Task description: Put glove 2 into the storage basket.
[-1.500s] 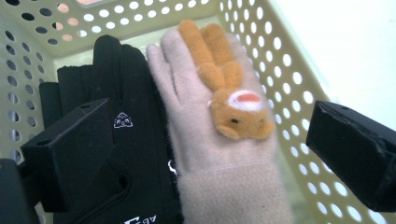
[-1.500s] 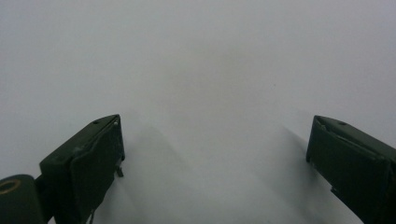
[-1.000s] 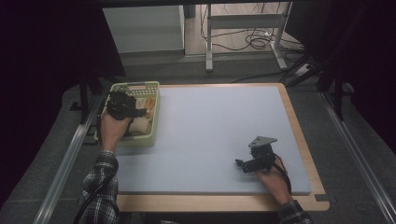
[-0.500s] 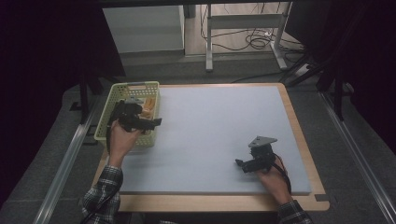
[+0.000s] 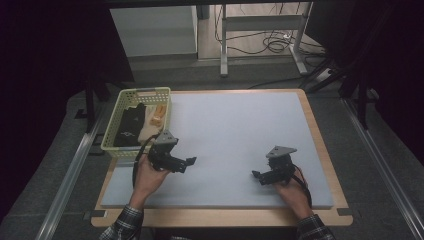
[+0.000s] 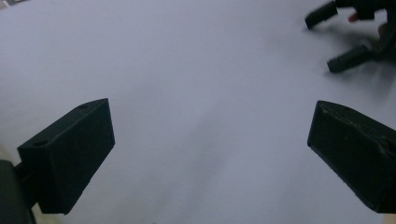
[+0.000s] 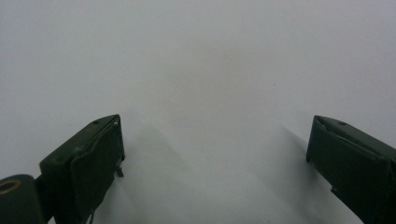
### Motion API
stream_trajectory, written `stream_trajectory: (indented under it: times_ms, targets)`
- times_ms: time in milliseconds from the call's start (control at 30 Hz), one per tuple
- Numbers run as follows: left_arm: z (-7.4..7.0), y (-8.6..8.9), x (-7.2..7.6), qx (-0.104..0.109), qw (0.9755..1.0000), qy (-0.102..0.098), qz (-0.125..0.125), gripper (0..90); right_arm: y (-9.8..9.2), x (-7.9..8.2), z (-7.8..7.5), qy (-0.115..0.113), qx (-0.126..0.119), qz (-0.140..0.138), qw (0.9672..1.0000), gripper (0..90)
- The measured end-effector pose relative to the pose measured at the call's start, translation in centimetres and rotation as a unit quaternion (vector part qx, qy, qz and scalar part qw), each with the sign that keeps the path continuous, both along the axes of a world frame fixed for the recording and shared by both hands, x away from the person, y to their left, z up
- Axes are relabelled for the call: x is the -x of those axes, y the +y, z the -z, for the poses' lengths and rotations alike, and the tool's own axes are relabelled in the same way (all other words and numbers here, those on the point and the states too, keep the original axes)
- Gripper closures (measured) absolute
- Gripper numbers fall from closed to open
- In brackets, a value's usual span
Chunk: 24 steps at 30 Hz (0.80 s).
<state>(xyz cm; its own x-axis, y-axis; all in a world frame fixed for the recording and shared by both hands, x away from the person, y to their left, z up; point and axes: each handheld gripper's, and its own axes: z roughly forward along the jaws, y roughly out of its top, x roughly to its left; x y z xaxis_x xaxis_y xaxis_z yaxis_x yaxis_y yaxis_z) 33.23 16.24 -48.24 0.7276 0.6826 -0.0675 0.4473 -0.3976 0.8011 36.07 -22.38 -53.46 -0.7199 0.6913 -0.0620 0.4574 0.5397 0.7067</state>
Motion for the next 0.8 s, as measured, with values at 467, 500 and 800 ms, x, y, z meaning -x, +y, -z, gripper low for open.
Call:
stream_trajectory:
  times_ms: [467, 500, 800]
  targets:
    - [6.6, -1.9, 1.4, -0.059, 0.9974, 0.04, 0.007, 0.7, 0.0, 0.0, 0.0, 0.0, 0.0, 0.0, 1.0, 3.9]
    - [6.7, -2.2, 1.4, -0.074, 0.9965, 0.039, 0.002, 1.1, 0.0, 0.0, 0.0, 0.0, 0.0, 0.0, 1.0, 3.9]
    - [6.7, -2.2, 1.2, -0.073, 0.9962, 0.047, 0.004, 0.7, 0.0, 0.0, 0.0, 0.0, 0.001, -0.001, 1.0, 3.9]
